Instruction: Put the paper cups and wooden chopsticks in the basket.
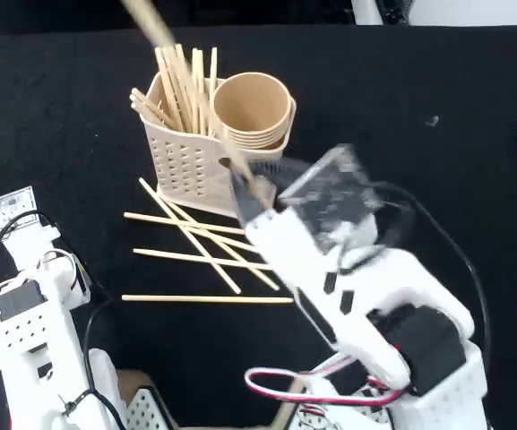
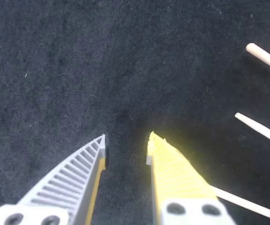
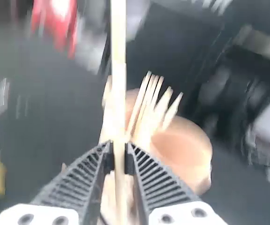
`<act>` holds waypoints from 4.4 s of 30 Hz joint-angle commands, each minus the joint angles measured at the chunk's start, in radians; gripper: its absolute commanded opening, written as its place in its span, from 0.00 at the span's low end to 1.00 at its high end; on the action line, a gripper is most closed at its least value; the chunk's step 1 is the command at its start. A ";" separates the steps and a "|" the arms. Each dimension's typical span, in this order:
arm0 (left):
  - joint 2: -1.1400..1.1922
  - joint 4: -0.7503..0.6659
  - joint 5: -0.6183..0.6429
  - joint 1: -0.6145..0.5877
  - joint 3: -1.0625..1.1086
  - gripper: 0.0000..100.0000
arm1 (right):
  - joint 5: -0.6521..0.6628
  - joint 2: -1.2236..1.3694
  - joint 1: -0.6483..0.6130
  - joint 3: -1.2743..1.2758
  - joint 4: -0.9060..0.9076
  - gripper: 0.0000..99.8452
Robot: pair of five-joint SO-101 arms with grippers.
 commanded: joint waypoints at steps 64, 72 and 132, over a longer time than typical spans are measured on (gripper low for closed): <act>-0.005 -0.025 0.005 0.044 0.016 0.15 | -0.155 0.766 0.000 0.122 -0.888 0.15; -0.005 -0.025 0.005 0.042 0.016 0.15 | -0.155 0.763 0.000 -0.076 -0.701 0.12; -0.006 -0.060 0.095 -0.140 -0.033 0.15 | 0.311 0.932 -0.092 0.403 -0.069 0.01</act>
